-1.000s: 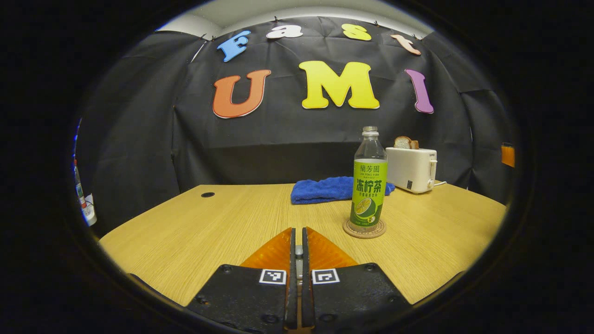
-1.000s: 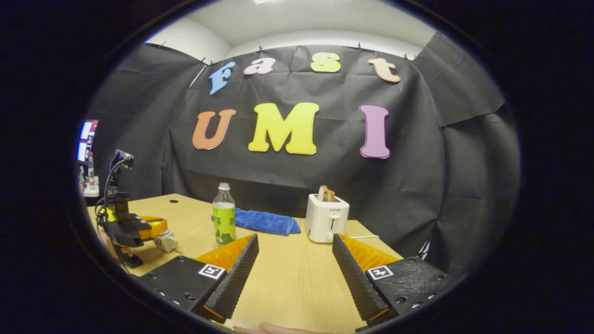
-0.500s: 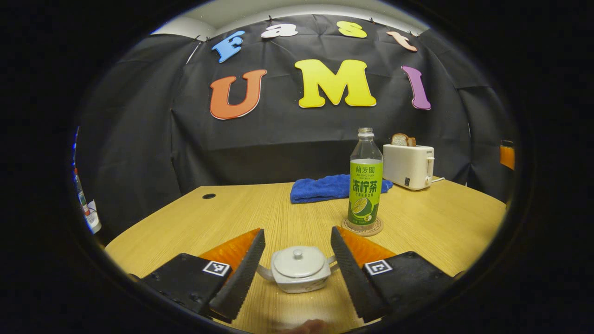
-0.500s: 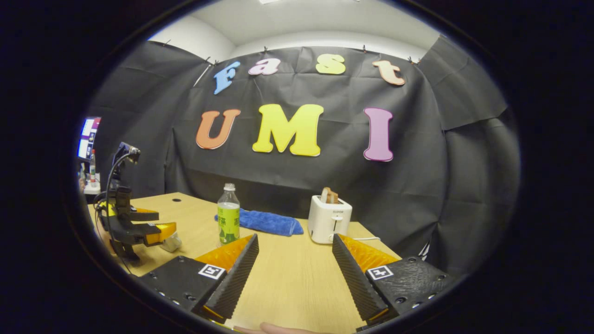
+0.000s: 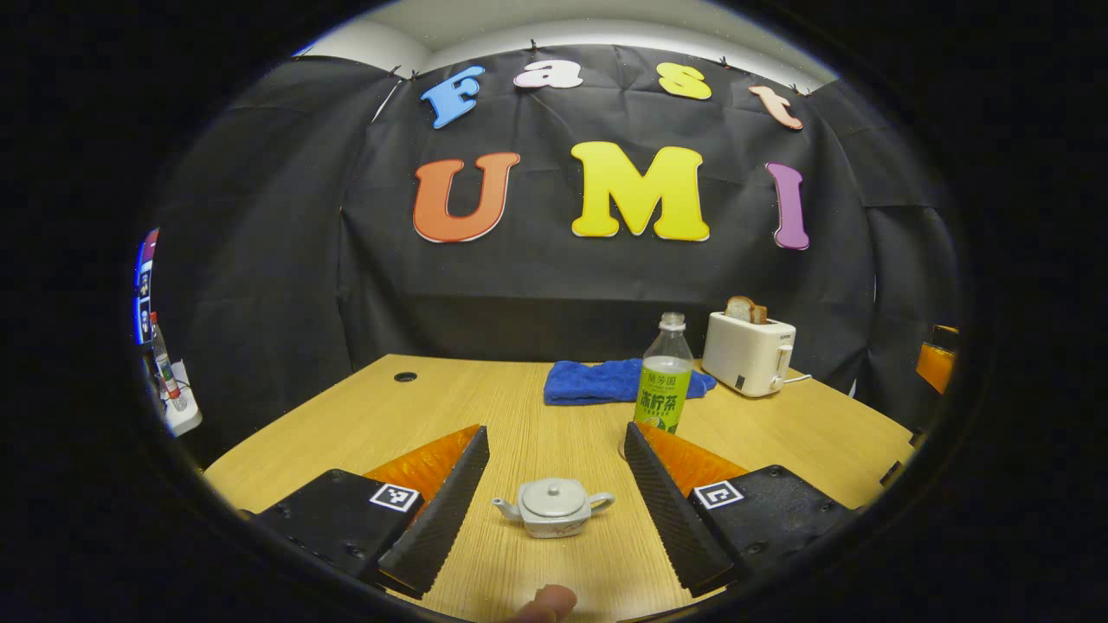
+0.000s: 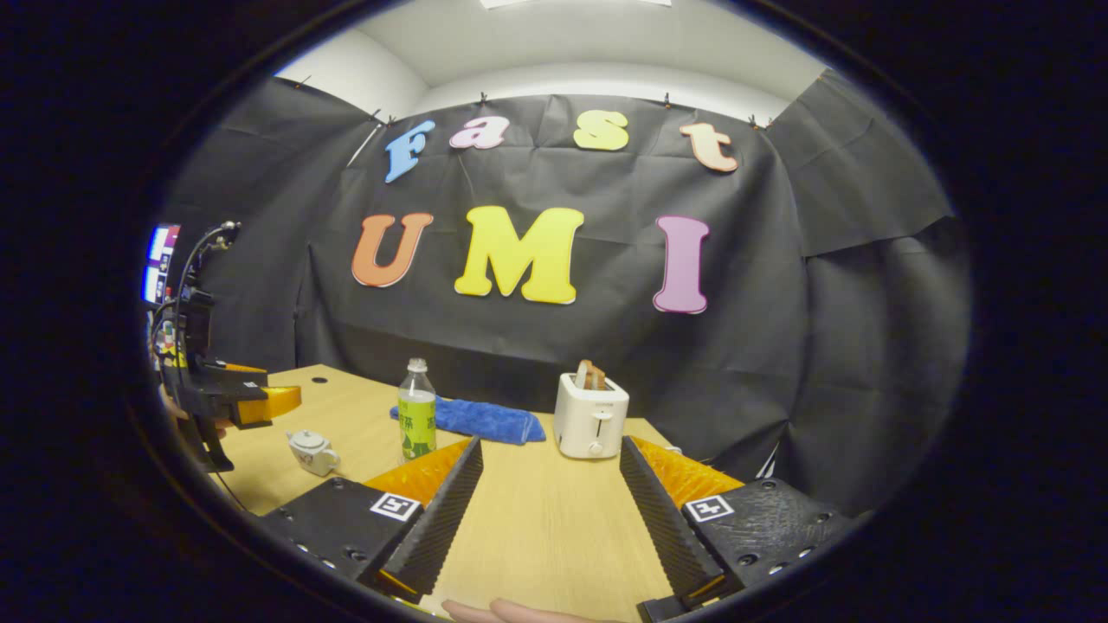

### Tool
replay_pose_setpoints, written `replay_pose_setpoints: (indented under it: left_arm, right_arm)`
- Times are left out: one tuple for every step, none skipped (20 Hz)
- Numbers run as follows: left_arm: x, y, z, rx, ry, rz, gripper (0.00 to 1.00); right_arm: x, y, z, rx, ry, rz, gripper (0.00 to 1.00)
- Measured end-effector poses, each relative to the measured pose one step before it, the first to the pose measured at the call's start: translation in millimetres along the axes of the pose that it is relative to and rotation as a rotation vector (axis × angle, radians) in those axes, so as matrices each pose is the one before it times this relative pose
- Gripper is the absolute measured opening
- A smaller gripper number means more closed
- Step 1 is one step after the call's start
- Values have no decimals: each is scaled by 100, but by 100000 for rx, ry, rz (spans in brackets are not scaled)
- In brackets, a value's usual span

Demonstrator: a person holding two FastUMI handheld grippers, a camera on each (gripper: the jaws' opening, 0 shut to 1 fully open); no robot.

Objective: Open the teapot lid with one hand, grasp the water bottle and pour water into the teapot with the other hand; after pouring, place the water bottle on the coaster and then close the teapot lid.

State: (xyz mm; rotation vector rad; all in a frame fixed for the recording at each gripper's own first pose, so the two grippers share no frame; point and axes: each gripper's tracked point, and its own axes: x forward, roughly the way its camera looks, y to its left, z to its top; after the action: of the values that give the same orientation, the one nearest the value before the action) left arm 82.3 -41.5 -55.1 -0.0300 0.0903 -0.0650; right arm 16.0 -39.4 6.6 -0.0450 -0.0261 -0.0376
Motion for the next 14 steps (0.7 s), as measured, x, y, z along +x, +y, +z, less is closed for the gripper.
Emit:
replay_pose_setpoints:
  left_arm:
    - [-1001, -73, 994, 1909, -2003, 163, 99]
    - [-859, -191, 614, 1822, -655, 221, 99]
    - [-861, -323, 346, 1869, 912, -186, 99]
    - [-890, -444, 474, 943, -397, -823, 99]
    - [-847, -511, 625, 376, -526, -1406, 99]
    - [-792, -462, 443, 113, -513, -933, 98]
    - [-765, -145, 450, -176, -1040, -344, 98]
    - [-854, 20, 424, -172, -1594, 187, 98]
    - [-648, 136, 460, 46, -1913, 361, 98]
    - [-631, 151, 168, 48, -1580, 208, 98]
    - [-578, 70, 32, -340, -870, -310, 98]
    - [-404, 23, 81, -157, -816, -781, 98]
    - [-208, 192, 88, -108, -240, -154, 98]
    - [-218, 253, -85, -804, 278, 568, 98]
  right_arm:
    - [-603, 13, 500, 550, -1282, -608, 97]
    - [-498, -22, 497, 395, -1083, -1239, 97]
    - [-630, 142, 160, 157, -887, -105, 95]
    - [-492, 450, 346, 804, -915, 872, 97]
    - [-487, 528, 140, 542, -307, 1188, 95]
    - [-364, 452, 87, 157, -176, 677, 95]
    - [-126, 47, 52, -417, -139, -11, 97]
    - [21, 35, -143, -471, 264, -954, 97]
    - [-32, -60, -379, 1179, 1545, -865, 95]
    - [-32, 322, -673, 3757, 3134, 222, 97]
    - [67, 270, -694, 2214, 2633, 174, 95]
    - [178, -162, -432, 855, 1902, -890, 95]
    - [175, -83, -362, 26, 1150, -110, 97]
    - [93, 207, 14, -503, -90, 387, 95]
